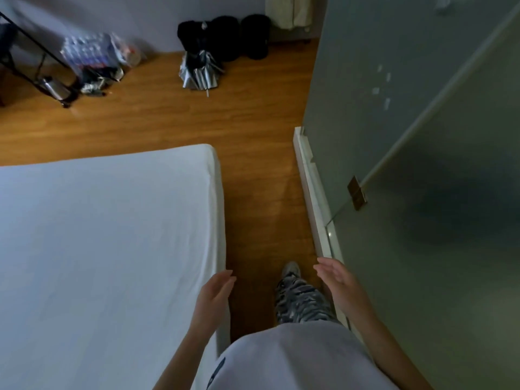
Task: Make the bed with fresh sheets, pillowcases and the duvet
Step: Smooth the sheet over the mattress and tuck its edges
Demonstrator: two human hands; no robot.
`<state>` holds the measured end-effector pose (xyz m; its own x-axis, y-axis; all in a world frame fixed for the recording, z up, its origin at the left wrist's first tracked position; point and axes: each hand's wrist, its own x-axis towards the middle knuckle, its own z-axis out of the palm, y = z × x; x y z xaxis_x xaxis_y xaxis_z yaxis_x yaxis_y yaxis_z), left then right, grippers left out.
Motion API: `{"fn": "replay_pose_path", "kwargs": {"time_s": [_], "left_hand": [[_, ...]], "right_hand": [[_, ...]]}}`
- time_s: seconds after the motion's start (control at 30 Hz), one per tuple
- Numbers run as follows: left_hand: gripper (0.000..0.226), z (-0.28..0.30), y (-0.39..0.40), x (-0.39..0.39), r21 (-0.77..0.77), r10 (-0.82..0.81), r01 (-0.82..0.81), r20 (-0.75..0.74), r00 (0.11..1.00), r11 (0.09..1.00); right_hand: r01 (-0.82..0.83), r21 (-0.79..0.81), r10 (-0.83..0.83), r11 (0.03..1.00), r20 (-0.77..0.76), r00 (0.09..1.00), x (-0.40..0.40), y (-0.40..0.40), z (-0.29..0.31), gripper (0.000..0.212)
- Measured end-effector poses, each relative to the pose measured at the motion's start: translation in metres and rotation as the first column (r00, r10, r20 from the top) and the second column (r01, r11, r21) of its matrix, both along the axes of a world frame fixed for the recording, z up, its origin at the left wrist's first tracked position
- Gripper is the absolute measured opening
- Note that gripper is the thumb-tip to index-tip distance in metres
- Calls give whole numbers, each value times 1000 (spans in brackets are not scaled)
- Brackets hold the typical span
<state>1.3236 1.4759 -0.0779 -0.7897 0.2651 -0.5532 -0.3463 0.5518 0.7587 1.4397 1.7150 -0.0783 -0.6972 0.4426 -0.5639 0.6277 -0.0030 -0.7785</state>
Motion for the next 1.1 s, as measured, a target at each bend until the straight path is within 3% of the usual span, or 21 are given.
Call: {"fn": "replay_pose_path", "kwargs": {"time_s": [0.27,0.57,0.83,0.97,1.1], "left_hand": [[28,37,130,-136,-31,48,-55,-197,979,998],[26,3,175,-276,-164,160,-177,-112,981,971],[30,-4,220,-510,-118,193,-209,-133,972,971],[30,23,245,-622,-57,233,-247,-186,954,967],[30,29,259,-684,-30,299,-309,-176,938,951]], "right_hand": [[-198,80,200,977,-28,979,-169,132,29,28],[-224,8,223,975,63,973,-326,190,0,22],[-208,25,206,978,67,976,-552,240,1,13],[-265,77,267,961,-5,964,-674,266,30,25],[-329,47,331,943,-18,944,-764,276,32,24]]}}
